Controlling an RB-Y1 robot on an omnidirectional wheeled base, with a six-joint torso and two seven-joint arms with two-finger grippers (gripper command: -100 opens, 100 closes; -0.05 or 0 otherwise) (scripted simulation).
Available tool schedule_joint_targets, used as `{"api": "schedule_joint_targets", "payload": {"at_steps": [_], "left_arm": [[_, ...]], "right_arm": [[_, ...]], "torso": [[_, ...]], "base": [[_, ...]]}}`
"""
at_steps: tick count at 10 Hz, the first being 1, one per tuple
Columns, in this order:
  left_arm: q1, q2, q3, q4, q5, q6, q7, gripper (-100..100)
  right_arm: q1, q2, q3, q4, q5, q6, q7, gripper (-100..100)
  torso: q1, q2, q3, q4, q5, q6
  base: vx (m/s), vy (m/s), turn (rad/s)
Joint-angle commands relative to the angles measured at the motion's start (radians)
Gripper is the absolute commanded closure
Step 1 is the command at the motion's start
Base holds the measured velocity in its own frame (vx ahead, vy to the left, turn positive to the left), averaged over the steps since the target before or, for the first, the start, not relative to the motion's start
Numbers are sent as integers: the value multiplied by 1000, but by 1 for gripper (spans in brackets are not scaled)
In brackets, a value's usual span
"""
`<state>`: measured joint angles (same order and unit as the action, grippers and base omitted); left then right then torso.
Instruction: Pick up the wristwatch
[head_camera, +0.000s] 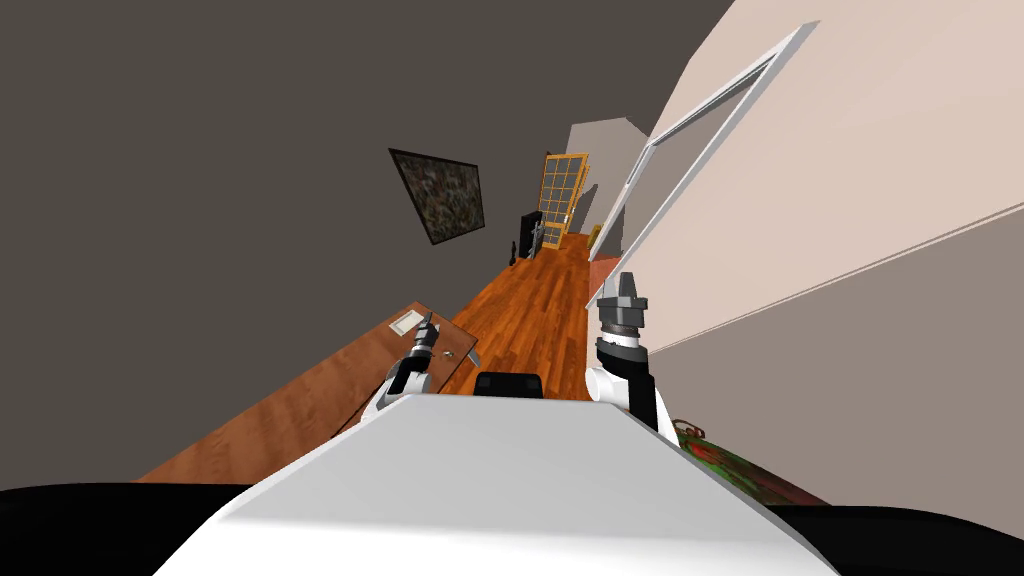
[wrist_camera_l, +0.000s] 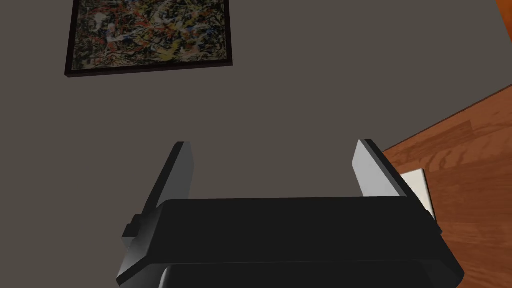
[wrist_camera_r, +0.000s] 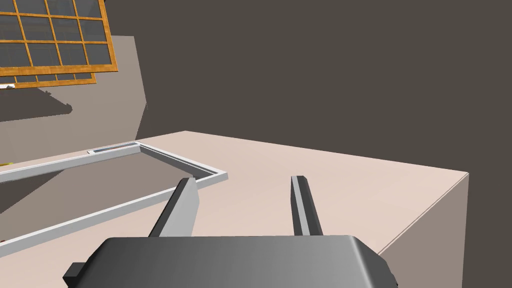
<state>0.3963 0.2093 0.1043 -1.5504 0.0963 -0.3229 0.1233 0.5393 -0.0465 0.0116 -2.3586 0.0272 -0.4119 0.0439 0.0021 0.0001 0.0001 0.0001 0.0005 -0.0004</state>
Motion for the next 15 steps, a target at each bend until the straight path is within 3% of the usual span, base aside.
{"api": "schedule_joint_targets", "payload": {"at_steps": [1, 5, 9, 11, 15], "left_arm": [[-10, 3, 3, 50, 7, 7, 11, -100], [-30, 8, 9, 167, 19, 20, 31, -100], [-39, 9, 12, 247, 25, 26, 41, -100], [-57, 10, 17, 326, 36, 38, 58, -100], [-65, 10, 19, 403, 41, 44, 66, -100]], "right_arm": [[0, 0, 0, 0, 0, 0, 0, 0], [0, 0, 0, 0, 0, 0, 0, 0], [0, 0, 0, 0, 0, 0, 0, 0], [0, 0, 0, 0, 0, 0, 0, 0], [0, 0, 0, 0, 0, 0, 0, 0]], "torso": [[0, 0, 0, 0, 0, 0], [0, 0, 0, 0, 0, 0], [-1, 0, 0, 0, 0, 0], [0, 0, 0, 0, 0, 0], [-1, -1, 0, 0, 0, 0]], "base": [[-13, 26, -142], [-13, 25, -89], [-6, 16, -64], [-12, 31, -137], [-7, 16, -61]]}}
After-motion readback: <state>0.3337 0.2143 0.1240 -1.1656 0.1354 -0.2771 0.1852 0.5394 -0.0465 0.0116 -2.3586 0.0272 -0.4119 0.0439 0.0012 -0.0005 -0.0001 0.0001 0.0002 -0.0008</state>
